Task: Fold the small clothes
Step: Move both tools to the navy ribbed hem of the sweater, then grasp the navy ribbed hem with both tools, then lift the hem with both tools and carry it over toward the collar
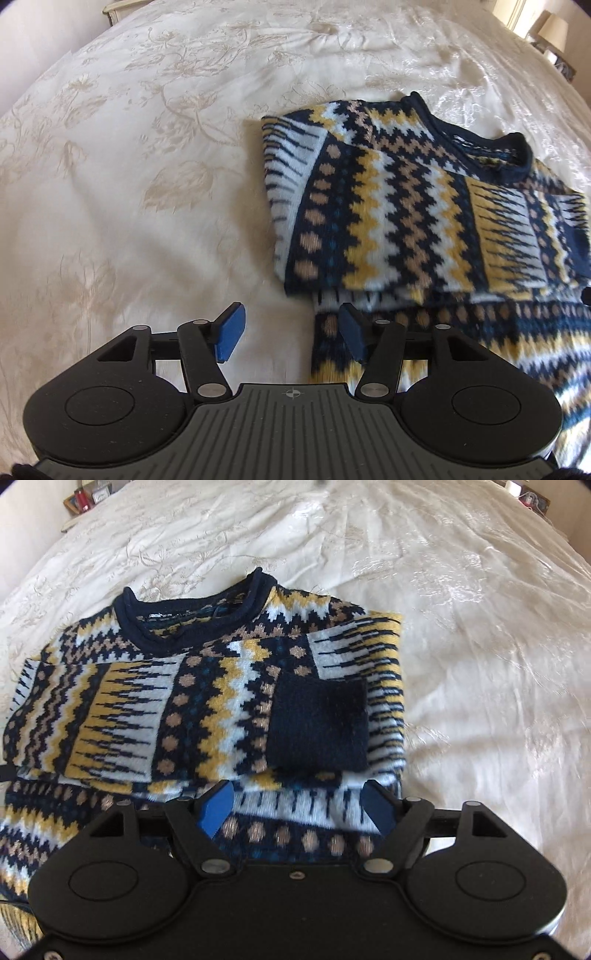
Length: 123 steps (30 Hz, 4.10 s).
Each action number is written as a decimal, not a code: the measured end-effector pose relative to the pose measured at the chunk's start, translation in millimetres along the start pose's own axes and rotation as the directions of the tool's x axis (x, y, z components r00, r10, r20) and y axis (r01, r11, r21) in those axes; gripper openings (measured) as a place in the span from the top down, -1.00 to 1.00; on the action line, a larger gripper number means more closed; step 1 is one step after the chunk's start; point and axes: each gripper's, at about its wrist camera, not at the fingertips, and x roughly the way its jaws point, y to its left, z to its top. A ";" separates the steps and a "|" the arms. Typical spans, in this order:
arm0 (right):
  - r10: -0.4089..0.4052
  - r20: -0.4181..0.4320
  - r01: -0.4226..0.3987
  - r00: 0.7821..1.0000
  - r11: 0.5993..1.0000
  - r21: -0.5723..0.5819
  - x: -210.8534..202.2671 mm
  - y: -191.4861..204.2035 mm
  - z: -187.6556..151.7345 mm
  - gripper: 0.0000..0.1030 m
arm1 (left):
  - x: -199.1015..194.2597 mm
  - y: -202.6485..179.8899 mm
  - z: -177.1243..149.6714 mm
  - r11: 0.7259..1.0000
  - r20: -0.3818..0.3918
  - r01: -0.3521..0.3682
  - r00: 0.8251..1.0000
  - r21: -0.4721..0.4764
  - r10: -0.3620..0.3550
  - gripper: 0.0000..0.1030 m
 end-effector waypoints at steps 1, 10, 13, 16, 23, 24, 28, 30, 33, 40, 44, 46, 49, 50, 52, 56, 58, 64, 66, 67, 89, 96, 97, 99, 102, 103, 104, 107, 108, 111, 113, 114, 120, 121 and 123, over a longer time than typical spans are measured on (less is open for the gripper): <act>0.005 0.006 -0.005 1.000 1.000 0.009 -5.3 -0.7 -5.7 -0.62 | -3.7 3.2 -5.4 1.000 -0.001 0.013 1.000 -0.004 -0.013 -0.06; 0.008 0.021 -0.010 1.000 0.994 0.109 -48.3 0.1 -69.5 -0.69 | -31.9 23.3 -59.4 0.994 -0.031 0.105 0.994 0.004 -0.105 -0.06; 0.005 0.017 -0.007 1.000 0.991 0.134 -58.5 1.2 -90.0 -0.69 | -37.9 21.1 -76.2 0.991 -0.040 0.127 0.991 0.042 -0.126 -0.06; 0.011 0.008 -0.012 1.000 0.988 0.156 -64.6 1.5 -108.3 -0.69 | -45.4 17.8 -93.5 0.987 -0.044 0.137 0.990 0.082 -0.134 -0.06; 0.042 -0.007 -0.040 0.999 0.985 0.169 -77.4 -2.4 -149.8 -0.70 | -60.9 7.0 -133.5 0.984 -0.037 0.151 0.988 0.094 -0.148 -0.06; 0.051 -0.006 -0.050 0.999 0.984 0.168 -79.1 -3.2 -155.8 -0.70 | -62.4 4.6 -140.8 0.985 -0.039 0.150 0.988 0.091 -0.147 -0.06; 0.081 -0.004 -0.079 0.997 0.986 0.145 -83.4 -10.4 -175.7 -0.71 | -65.5 -6.4 -166.2 0.988 -0.054 0.141 0.989 0.064 -0.137 -0.06; 0.096 0.008 -0.096 0.995 0.986 0.137 -88.4 -15.2 -186.3 -0.71 | -65.9 -12.7 -179.2 0.988 -0.065 0.144 0.988 0.056 -0.140 -0.06; 0.123 0.018 -0.124 0.992 0.983 0.138 -94.6 -23.8 -201.6 -0.82 | -68.9 -22.5 -197.4 0.988 -0.065 0.137 0.989 0.066 -0.133 -0.06; 0.199 -0.014 -0.197 0.980 0.975 0.100 -90.6 -33.7 -231.6 -0.82 | -83.2 -34.9 -231.3 0.991 -0.039 0.129 0.991 0.027 -0.128 -0.06; 0.243 -0.034 -0.238 0.970 0.965 0.113 -81.0 -38.8 -242.8 -0.82 | -89.3 -37.7 -243.3 0.992 -0.023 0.129 0.991 0.019 -0.128 -0.06; 0.261 -0.040 -0.255 0.964 0.960 0.119 -76.8 -39.4 -246.1 -0.82 | -89.6 -36.4 -246.9 0.991 -0.024 0.131 0.991 0.002 -0.131 -0.06; 0.282 -0.048 -0.274 0.958 0.954 0.120 -71.6 -38.7 -248.6 -0.83 | -88.2 -34.7 -249.2 0.992 -0.023 0.122 0.992 -0.018 -0.122 -0.06; 0.290 -0.051 -0.282 0.956 0.952 0.120 -69.5 -38.4 -248.8 -0.83 | -87.3 -34.2 -248.9 0.993 -0.023 0.119 0.993 -0.023 -0.120 -0.06; 0.302 -0.057 -0.295 0.951 0.949 0.114 -65.9 -36.2 -247.8 -0.84 | -85.3 -34.0 -247.3 0.993 -0.022 0.115 0.993 -0.026 -0.116 -0.06; 0.304 -0.075 -0.297 0.950 0.951 0.090 -58.3 -30.9 -246.2 -0.90 | -77.1 -36.0 -242.7 0.994 -0.025 0.113 0.993 -0.013 -0.113 -0.06; 0.300 -0.085 -0.293 0.950 0.952 0.086 -53.8 -28.2 -245.4 -0.91 | -71.2 -36.8 -240.2 0.994 -0.030 0.110 0.993 -0.012 -0.110 -0.06; 0.303 -0.111 -0.296 0.946 0.952 0.079 -44.7 -24.1 -243.6 -0.99 | -54.1 -42.0 -234.3 0.993 -0.050 0.121 0.991 -0.009 -0.121 -0.06; 0.306 -0.117 -0.299 0.945 0.951 0.078 -42.3 -23.4 -242.9 -1.00 | -48.0 -45.0 -232.9 0.992 -0.058 0.124 0.991 0.006 -0.124 -0.07; 0.308 -0.116 -0.300 0.944 0.950 0.082 -40.9 -22.7 -242.2 -1.00 | -45.5 -45.8 -232.4 0.992 -0.059 0.125 0.991 0.012 -0.124 -0.08; 0.356 -0.066 -0.341 0.932 0.925 0.170 -50.2 -44.7 -247.3 -0.39 | -46.4 -32.7 -228.2 0.987 -0.062 0.151 0.986 -0.044 -0.154 0.62; 0.403 -0.098 -0.380 0.910 0.905 0.189 -60.0 -46.8 -247.6 0.70 | -69.9 -25.3 -222.4 0.980 -0.023 0.188 0.982 -0.061 -0.190 0.90; 0.408 -0.087 -0.388 0.909 0.903 0.187 -65.0 -46.7 -247.4 0.71 | -76.1 -22.8 -221.5 0.976 -0.006 0.202 0.979 -0.078 -0.203 0.90; 0.420 -0.060 -0.404 0.905 0.896 0.186 -76.0 -49.1 -245.9 0.72 | -90.0 -19.8 -217.4 0.970 0.027 0.220 0.975 -0.104 -0.219 0.90; 0.436 -0.011 -0.426 0.900 0.885 0.187 -94.4 -54.0 -240.0 0.73 | -111.2 -16.0 -207.2 0.959 0.083 0.252 0.966 -0.130 -0.243 0.90; 0.441 0.009 -0.435 0.898 0.881 0.186 -101.2 -55.3 -236.0 0.73 | -117.4 -15.2 -202.7 0.955 0.101 0.263 0.963 -0.139 -0.250 0.90; 0.445 0.029 -0.443 0.895 0.878 0.184 -107.8 -56.3 -231.5 0.73 | -123.5 -14.2 -197.1 0.951 0.123 0.273 0.959 -0.148 -0.256 0.90; 0.453 0.089 -0.462 0.887 0.869 0.176 -123.7 -57.9 -214.1 0.73 | -137.6 -13.7 -176.8 0.941 0.183 0.299 0.946 -0.161 -0.269 0.90; 0.454 0.109 -0.466 0.884 0.868 0.171 -127.9 -59.2 -207.3 0.73 | -141.6 -13.7 -169.1 0.939 0.202 0.305 0.941 -0.161 -0.271 0.90; 0.450 0.173 -0.476 0.876 0.866 0.156 -138.0 -57.5 -183.0 0.73 | -151.2 -12.7 -144.1 0.934 0.258 0.322 0.926 -0.154 -0.277 0.90; 0.442 0.214 -0.476 0.871 0.866 0.151 -140.1 -52.2 -163.7 0.73 | -153.8 -11.6 -125.5 0.933 0.289 0.327 0.917 -0.151 -0.275 0.90; 0.438 0.232 -0.477 0.868 0.866 0.150 -140.9 -51.4 -154.8 0.73 | -155.0 -10.3 -115.2 0.931 0.306 0.331 0.912 -0.151 -0.275 0.90; 0.412 0.321 -0.477 0.853 0.864 0.159 -136.3 -48.2 -93.7 0.73 | -151.7 -8.4 -54.1 0.926 0.381 0.357 0.879 -0.125 -0.287 0.90; 0.405 0.333 -0.476 0.851 0.864 0.165 -134.0 -48.0 -84.3 0.73 | -149.6 -8.0 -44.8 0.925 0.388 0.363 0.874 -0.117 -0.294 0.90; 0.391 0.361 -0.474 0.847 0.863 0.178 -128.1 -47.2 -64.6 0.73 | -143.8 -8.7 -27.0 0.924 0.400 0.369 0.865 -0.104 -0.301 0.90</act>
